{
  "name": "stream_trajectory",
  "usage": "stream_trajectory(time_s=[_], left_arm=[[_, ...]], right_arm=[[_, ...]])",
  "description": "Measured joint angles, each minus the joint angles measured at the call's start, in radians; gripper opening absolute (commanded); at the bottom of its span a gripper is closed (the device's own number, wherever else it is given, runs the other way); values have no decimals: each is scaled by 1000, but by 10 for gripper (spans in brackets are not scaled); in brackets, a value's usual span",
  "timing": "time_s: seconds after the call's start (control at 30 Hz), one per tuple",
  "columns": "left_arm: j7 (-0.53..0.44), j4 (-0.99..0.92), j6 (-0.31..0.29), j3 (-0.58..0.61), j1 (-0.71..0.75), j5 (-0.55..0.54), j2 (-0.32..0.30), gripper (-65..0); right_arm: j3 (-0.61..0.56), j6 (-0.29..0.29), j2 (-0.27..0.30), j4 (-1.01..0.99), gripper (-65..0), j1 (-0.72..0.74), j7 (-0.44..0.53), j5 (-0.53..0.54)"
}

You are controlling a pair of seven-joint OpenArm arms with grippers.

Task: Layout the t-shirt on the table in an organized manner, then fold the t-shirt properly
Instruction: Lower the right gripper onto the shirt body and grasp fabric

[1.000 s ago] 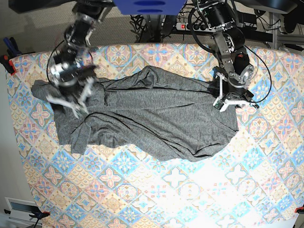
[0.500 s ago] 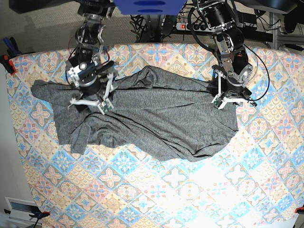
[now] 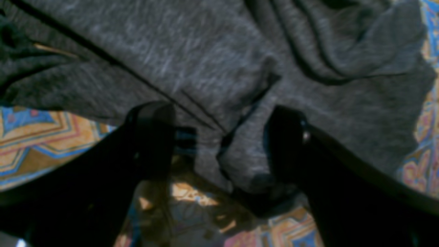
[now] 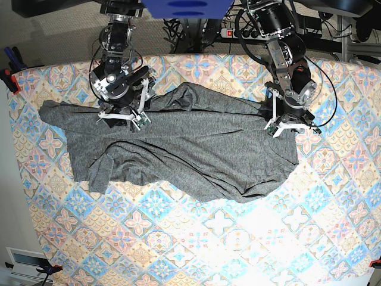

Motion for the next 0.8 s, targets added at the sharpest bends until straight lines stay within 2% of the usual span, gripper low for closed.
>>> stream_trajectory(time_s=[0.23,0.43,0.7,0.8], left_arm=[[0,0,0,0,0,-1,0,-458],[0,0,0,0,0,-7,0,-458],[0,0,0,0,0,-7,0,-458],[0,0,0,0,0,-7,0,-458]], right_arm=[[0,0,0,1,-445,1,1,0],[0,0,0,1,-522,1,0,0],[2,0,1,3,-526,-5,-2,-6],[2,0,3,6,-467,-37,-1,-8]])
